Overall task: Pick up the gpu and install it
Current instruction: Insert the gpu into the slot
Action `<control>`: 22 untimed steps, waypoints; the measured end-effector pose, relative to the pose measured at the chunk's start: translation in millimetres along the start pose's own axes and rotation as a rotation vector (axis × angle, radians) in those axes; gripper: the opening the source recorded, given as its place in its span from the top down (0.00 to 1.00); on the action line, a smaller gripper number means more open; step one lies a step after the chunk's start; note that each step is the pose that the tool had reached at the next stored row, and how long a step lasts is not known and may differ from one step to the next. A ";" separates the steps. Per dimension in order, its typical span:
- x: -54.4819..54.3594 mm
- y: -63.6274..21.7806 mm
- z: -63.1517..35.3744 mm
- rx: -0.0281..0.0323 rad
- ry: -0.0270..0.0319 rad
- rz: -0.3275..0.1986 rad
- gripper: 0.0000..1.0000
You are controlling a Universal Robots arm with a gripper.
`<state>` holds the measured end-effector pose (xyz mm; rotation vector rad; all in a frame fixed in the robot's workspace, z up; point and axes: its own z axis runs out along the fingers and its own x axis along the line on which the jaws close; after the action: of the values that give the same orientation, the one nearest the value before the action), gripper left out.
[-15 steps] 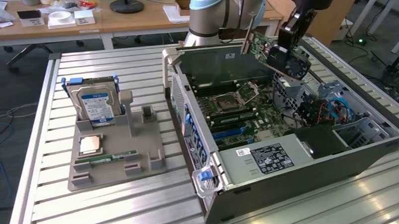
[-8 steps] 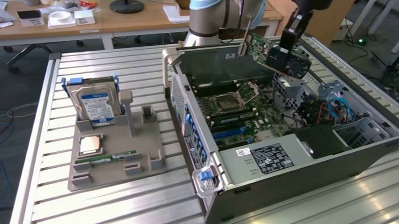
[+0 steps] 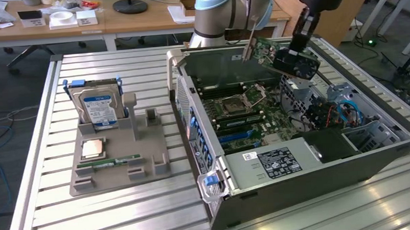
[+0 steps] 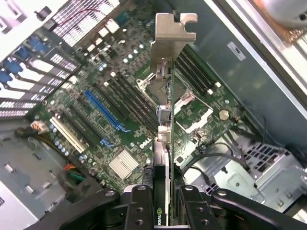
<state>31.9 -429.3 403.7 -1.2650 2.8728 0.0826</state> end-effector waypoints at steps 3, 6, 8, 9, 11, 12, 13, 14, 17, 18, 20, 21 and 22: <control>0.0 0.0 0.0 -0.0010 0.0021 -0.044 0.74; 0.0 0.0 0.0 -0.0018 0.0042 -0.087 0.74; 0.0 0.0 0.0 -0.0025 0.0055 -0.116 0.74; 0.0 0.0 0.0 -0.0028 0.0061 -0.129 0.74; 0.0 0.0 0.0 -0.0032 0.0073 -0.156 0.74; 0.0 0.0 0.0 -0.0034 0.0079 -0.170 0.74; 0.0 0.0 0.0 -0.0037 0.0084 -0.184 0.74; 0.0 0.0 0.0 -0.0040 0.0090 -0.198 0.74; 0.0 0.0 0.2 -0.0049 0.0110 -0.242 0.74; 0.0 0.0 0.2 -0.0052 0.0118 -0.258 0.74; 0.0 0.0 0.3 -0.0060 0.0134 -0.293 0.74; 0.0 0.0 0.4 -0.0064 0.0142 -0.310 0.74; 0.0 0.0 0.4 -0.0068 0.0151 -0.327 0.74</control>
<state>32.0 -429.3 403.3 -1.7205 2.6350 0.0815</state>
